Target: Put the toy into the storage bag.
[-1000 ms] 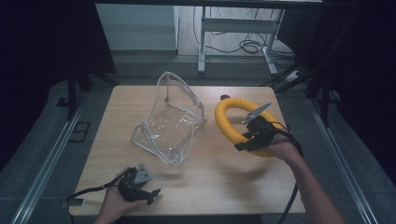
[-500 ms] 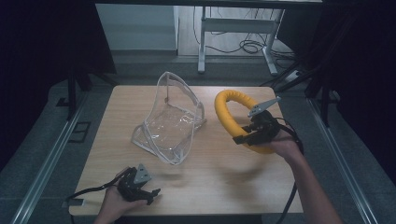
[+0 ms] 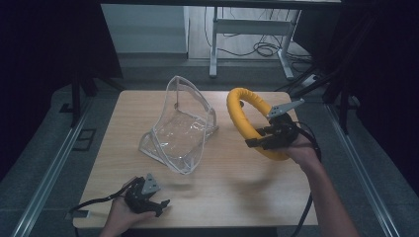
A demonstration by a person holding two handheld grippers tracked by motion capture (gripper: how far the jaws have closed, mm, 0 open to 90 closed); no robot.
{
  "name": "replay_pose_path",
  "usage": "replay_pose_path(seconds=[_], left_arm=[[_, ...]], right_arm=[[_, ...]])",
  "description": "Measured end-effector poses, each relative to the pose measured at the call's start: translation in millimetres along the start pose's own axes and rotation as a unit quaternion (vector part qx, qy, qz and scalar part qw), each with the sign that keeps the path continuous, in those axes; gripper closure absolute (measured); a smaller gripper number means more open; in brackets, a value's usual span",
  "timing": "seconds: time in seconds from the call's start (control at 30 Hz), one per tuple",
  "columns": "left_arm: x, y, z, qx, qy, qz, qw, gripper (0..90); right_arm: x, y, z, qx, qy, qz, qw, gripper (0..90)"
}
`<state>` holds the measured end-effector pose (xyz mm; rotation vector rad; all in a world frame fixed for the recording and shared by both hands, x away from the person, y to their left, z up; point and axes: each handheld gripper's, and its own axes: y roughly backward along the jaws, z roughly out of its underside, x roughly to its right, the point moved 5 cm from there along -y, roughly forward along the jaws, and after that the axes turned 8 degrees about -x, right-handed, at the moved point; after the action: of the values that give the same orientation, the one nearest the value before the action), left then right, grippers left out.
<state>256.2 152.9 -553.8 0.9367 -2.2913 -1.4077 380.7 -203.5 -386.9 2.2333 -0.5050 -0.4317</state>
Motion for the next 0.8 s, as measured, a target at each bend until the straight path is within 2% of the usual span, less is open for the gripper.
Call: replay_pose_path(seconds=[0.43, 0.8], left_arm=[[0.8, -1.5, -0.4, 0.001, 0.001, 0.002, 1.0, 16.2], [0.9, -1.6, -0.4, 0.0, 0.0, 0.003, 1.0, 16.2]], right_arm=[[-3.7, 6.7, -8.4, 0.055, -0.003, -0.008, 0.9984, 51.2], [-13.9, 9.5, -19.0, 0.099, -0.004, -0.021, 0.9949, 51.2]])
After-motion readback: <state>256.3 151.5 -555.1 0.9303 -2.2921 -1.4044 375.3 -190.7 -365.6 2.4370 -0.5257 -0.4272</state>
